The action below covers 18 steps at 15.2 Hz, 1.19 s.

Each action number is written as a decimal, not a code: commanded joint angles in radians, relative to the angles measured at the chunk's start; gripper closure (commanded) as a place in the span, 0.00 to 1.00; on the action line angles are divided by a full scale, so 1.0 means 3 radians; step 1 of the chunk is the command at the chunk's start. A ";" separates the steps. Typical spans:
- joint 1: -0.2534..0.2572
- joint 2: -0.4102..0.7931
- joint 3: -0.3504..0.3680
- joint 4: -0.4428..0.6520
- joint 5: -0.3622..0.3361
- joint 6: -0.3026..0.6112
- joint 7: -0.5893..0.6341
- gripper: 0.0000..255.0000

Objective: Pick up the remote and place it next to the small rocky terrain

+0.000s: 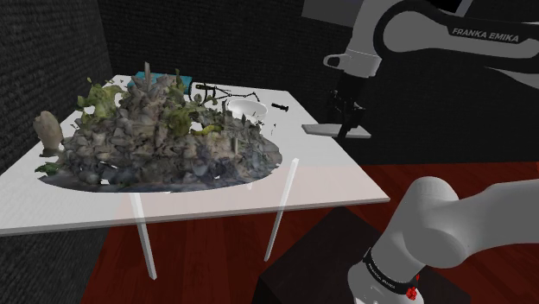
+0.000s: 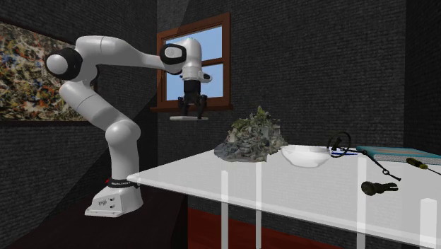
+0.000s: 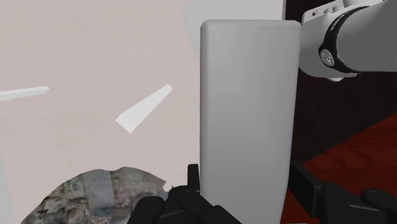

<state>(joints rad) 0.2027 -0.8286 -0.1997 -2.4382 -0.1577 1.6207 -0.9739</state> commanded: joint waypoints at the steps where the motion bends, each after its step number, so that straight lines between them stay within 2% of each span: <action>1: -0.0008 -0.0026 -0.0014 -0.0098 -0.0014 0.0075 -0.0002 1.00; 18: -0.0060 -0.0046 -0.0127 -0.0866 -0.0128 0.0822 0.0026 1.00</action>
<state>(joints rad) 0.1852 -0.8476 -0.2346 -2.6866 -0.1936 1.8498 -0.9665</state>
